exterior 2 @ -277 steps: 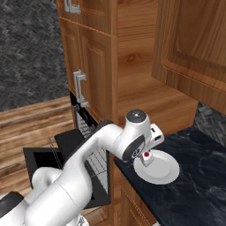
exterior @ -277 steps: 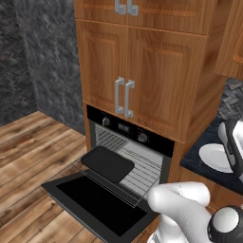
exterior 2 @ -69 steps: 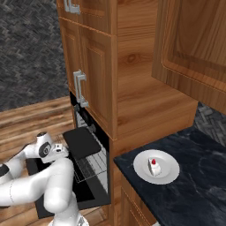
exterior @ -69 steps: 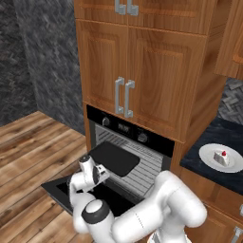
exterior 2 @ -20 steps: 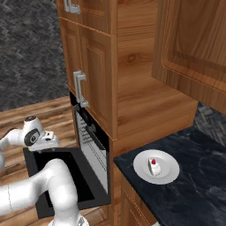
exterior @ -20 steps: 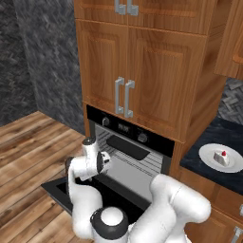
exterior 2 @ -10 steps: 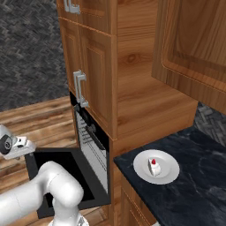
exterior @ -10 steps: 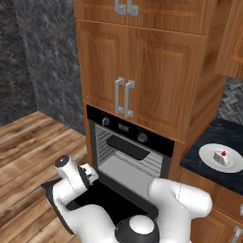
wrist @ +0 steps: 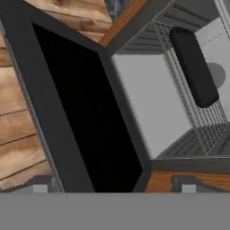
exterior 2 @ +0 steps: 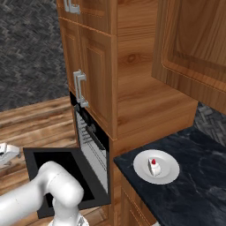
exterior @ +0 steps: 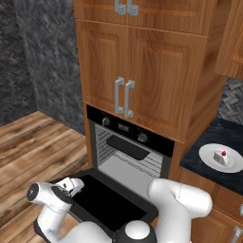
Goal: Take the baked cake out of the oven and place it on the plate for cooling. Then close the oven door.
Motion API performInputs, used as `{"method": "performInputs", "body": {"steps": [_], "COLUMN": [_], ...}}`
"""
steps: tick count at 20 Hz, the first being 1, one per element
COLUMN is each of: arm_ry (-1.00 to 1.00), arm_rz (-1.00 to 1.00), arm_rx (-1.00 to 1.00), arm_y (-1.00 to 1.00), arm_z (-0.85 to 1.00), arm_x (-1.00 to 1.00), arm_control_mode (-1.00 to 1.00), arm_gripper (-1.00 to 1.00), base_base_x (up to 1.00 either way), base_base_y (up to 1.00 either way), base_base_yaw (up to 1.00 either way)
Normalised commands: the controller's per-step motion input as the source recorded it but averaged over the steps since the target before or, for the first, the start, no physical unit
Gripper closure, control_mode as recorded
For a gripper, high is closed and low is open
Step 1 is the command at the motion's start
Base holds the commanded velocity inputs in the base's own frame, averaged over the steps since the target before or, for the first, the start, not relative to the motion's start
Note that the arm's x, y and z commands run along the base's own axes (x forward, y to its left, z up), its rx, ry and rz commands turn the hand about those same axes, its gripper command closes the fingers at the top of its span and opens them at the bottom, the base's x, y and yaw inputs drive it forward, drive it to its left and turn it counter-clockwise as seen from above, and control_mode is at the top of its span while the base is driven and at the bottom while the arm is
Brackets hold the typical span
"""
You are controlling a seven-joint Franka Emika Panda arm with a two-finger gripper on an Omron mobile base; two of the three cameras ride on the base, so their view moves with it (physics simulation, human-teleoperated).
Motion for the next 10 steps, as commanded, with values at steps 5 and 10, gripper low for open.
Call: {"method": "performInputs", "body": {"steps": [5,10], "arm_ry": [-0.07,-0.02], "arm_rz": [0.00,0.00], "arm_rx": [-0.33,-0.29], "arm_y": [0.37,0.30], "arm_z": [-0.19,-0.27], "arm_x": [0.00,0.00], "arm_control_mode": [-1.00,-1.00], "arm_gripper": [-1.00,-1.00], "base_base_x": [0.00,0.00], "base_base_y": [0.00,0.00], "base_base_yaw": [0.00,0.00]}}
